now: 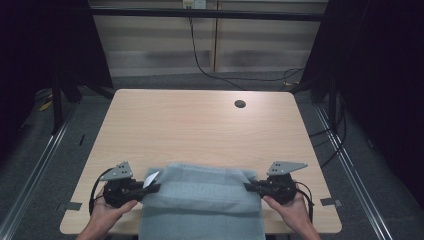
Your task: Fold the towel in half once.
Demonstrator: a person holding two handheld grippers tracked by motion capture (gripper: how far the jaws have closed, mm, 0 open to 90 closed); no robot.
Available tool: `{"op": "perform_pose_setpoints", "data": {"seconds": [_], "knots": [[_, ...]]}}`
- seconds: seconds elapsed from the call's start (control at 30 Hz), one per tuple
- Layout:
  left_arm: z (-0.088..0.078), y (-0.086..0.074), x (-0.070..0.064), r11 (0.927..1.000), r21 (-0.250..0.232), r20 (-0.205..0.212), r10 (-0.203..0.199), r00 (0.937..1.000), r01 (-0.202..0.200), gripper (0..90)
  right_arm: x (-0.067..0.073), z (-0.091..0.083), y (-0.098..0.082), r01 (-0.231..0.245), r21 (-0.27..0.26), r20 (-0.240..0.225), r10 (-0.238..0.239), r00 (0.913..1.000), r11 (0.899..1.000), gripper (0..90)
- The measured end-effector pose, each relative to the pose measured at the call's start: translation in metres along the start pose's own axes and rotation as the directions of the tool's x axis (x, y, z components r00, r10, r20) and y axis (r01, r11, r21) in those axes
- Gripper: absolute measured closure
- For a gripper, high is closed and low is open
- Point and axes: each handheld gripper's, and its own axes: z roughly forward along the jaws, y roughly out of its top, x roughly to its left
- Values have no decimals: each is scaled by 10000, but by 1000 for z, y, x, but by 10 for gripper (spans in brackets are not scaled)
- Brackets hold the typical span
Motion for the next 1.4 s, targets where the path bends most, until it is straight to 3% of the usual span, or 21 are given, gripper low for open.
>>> {"op": "perform_pose_setpoints", "data": {"seconds": [0.07,0.2,0.33,0.43,0.53,0.6,0.67,0.83,0.87,0.97,1.1,1.2,1.27,1.4], "knots": [[3,-11,-3,9999,85,-5,93,10000,-93,824,5,1,-6,69,162,-40,-68,10000,9998,850],[12,-27,-3,9964,847,61,-104,9999,99,821,7,11,-19,-62,628,-169,73,9998,9980,849],[22,-30,-1,9930,1181,-205,-63,9998,87,822,5,21,-28,-223,1082,-219,248,9995,9939,846],[25,-28,1,9941,1085,-377,-57,9993,98,828,2,28,-31,-12,1423,-2,13,10000,9898,847],[31,-23,8,9953,960,-655,-30,9978,92,830,-1,35,-27,12,1414,487,-82,9988,9900,851],[36,-19,17,9959,845,-649,-261,9976,316,829,-6,40,-22,107,1410,713,-209,9972,9900,851],[40,-14,26,9963,789,-639,-298,9975,348,829,-14,44,-17,149,1485,706,-257,9972,9888,852],[51,-1,42,9975,667,-1217,-157,9924,239,830,-32,55,-4,82,1435,750,-191,9970,9896,853],[53,1,46,9981,594,-1343,-84,9909,165,830,-36,58,-1,11,1460,815,-131,9966,9893,852],[59,10,61,9976,516,-1421,-394,9891,471,831,-50,67,11,-222,1526,894,86,9960,9880,852],[68,22,79,9977,430,-1908,-423,9807,514,832,-65,81,27,-371,1528,1230,183,9922,9876,853],[74,26,91,9976,82,-1981,-657,9780,687,833,-77,89,33,-655,1358,1262,483,9908,9886,853],[77,31,97,9971,126,-1970,-717,9778,757,835,-84,92,37,-857,1237,1265,699,9895,9886,853],[87,42,106,9972,165,-2303,-672,9708,730,835,-96,99,46,-984,1221,1477,800,9858,9876,854]]}}
